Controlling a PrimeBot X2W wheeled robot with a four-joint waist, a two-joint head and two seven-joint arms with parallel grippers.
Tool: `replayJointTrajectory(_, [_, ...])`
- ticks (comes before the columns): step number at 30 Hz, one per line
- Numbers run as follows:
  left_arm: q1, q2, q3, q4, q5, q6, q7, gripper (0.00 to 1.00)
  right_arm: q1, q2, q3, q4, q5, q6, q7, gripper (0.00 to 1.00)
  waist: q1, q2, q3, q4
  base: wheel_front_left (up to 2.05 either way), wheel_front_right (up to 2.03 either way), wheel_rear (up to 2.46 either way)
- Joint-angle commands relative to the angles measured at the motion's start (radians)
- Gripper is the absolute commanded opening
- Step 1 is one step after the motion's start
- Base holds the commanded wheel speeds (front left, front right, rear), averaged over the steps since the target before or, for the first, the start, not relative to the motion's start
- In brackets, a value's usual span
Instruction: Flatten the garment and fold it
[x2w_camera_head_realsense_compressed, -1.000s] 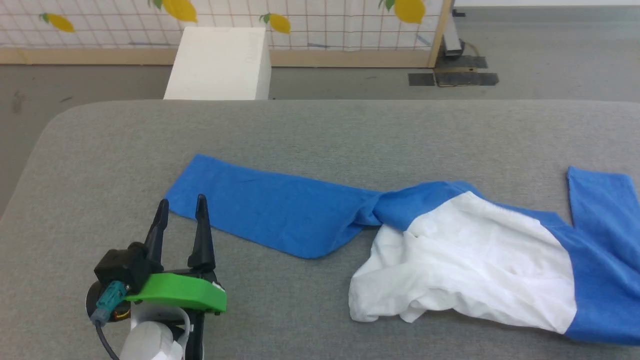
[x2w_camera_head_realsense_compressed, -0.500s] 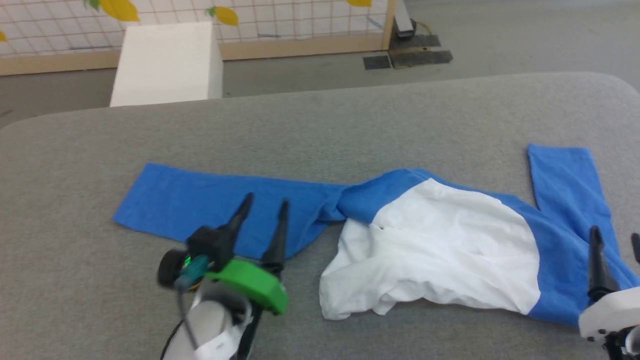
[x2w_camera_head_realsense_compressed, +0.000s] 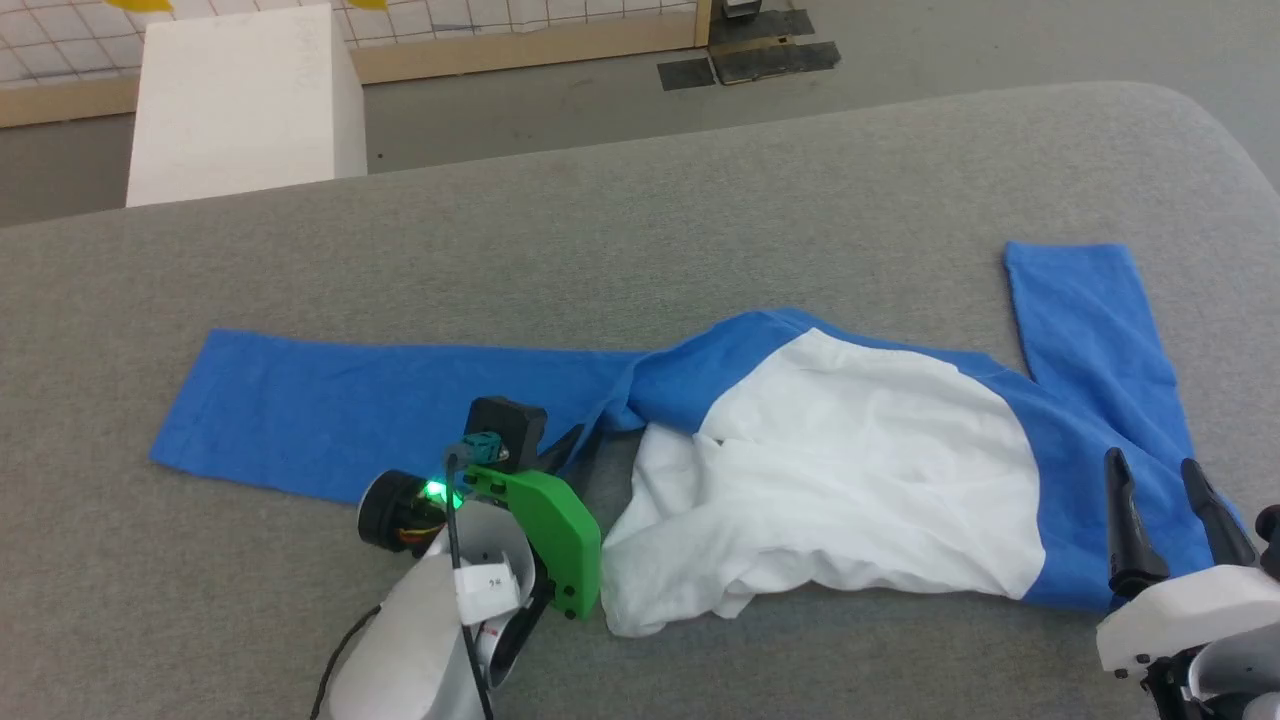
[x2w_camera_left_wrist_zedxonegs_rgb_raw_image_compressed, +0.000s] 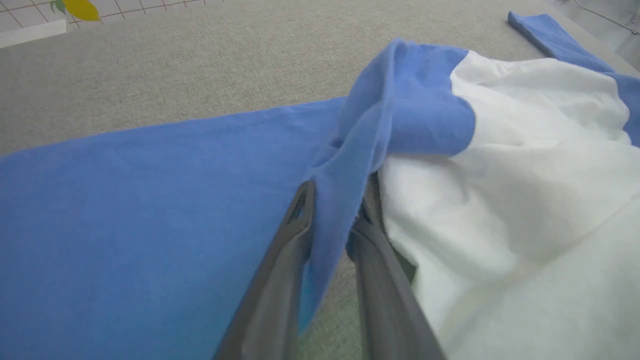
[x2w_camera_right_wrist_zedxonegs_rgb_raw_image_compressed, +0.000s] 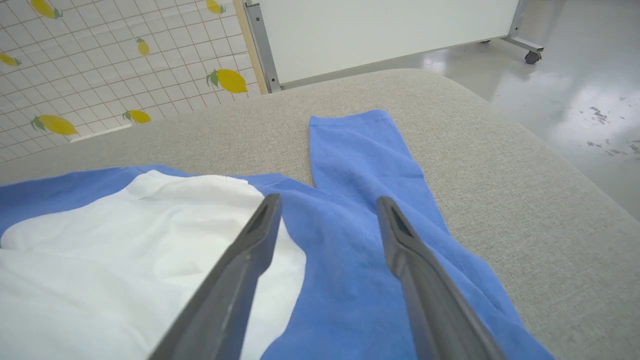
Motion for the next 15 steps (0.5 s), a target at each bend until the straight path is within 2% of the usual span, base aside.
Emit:
replayJointTrajectory(1, [-0.006, 0.013, -0.001, -0.018, -0.009, -0.006, -0.008, 0.00, -0.014, 0.000, -0.001, 0.002, 0.004, -0.002, -0.010, 1.00, 0.0000, -0.0001, -0.012, 0.025, 0.00, 0.00, 0.00])
replayJointTrajectory(6, [0.049, 0.043, -0.011, -0.107, -0.048, -0.006, 0.022, 0.00, -0.009, 0.000, -0.008, -0.004, -0.002, -0.002, -0.005, 1.00, 0.0000, -0.0001, -0.039, 0.100, 0.00, 0.00, 0.00])
replayJointTrajectory(8, [0.080, 0.076, -0.015, -0.176, -0.066, -0.007, 0.059, 0.00, -0.008, 0.000, -0.011, -0.012, -0.007, -0.002, -0.001, 1.00, 0.0000, -0.0001, -0.046, 0.134, 0.00, 0.00, 0.00])
replayJointTrajectory(12, [0.160, 0.140, 0.014, -0.385, -0.132, -0.005, 0.152, 0.00, -0.007, 0.000, -0.016, -0.025, -0.010, -0.002, 0.008, 1.00, 0.0000, -0.0001, -0.054, 0.203, 0.00, 0.00, 0.00])
replayJointTrajectory(15, [0.226, 0.194, 0.049, -0.581, -0.170, 0.013, 0.239, 0.00, -0.010, 0.000, -0.011, -0.031, -0.009, -0.002, 0.013, 1.00, 0.0000, -0.0001, -0.052, 0.245, 0.00, 0.00, 0.00])
